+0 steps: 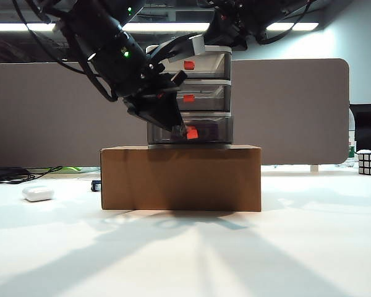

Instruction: Open the third layer of the drawer on the table, pick up a pack of napkins on the table and put it in, and finally close the drawer.

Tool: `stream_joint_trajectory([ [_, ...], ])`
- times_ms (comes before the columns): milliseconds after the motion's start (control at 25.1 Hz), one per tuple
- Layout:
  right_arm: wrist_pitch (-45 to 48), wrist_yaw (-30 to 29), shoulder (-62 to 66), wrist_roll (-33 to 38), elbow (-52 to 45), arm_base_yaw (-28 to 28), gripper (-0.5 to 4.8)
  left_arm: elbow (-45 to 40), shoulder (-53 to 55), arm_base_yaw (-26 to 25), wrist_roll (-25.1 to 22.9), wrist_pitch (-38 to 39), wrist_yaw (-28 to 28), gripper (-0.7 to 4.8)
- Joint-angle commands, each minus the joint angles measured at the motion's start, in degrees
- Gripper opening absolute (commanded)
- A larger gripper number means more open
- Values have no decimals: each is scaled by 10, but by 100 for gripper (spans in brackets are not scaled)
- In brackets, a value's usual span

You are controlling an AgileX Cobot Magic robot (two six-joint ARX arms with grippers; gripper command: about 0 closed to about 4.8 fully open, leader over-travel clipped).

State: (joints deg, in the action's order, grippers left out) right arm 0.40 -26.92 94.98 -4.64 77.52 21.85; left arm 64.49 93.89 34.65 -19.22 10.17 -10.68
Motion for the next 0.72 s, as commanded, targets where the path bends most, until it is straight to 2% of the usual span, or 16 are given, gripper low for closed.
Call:
stream_joint_trajectory([
  [40, -24, 0, 2, -1, -3, 0, -6, -6, 2, 3, 2, -34, 42, -4],
  [239, -24, 1, 2, -1, -2, 0, -6, -7, 2, 11, 2, -34, 50, -4],
  [318, -24, 0, 2, -1, -3, 0, -6, -7, 1, 23, -4, -35, 81, -4],
  [517, -31, 1, -5, -20, -2, 0, -6, -8, -8, 38, -6, -12, 81, -4],
  [637, -49, 5, -43, -54, -3, 0, -6, -34, -65, 41, -18, 33, 83, -4],
  [716, -68, 12, -71, -59, -3, -2, -6, -59, -117, 41, -18, 36, 84, -4],
])
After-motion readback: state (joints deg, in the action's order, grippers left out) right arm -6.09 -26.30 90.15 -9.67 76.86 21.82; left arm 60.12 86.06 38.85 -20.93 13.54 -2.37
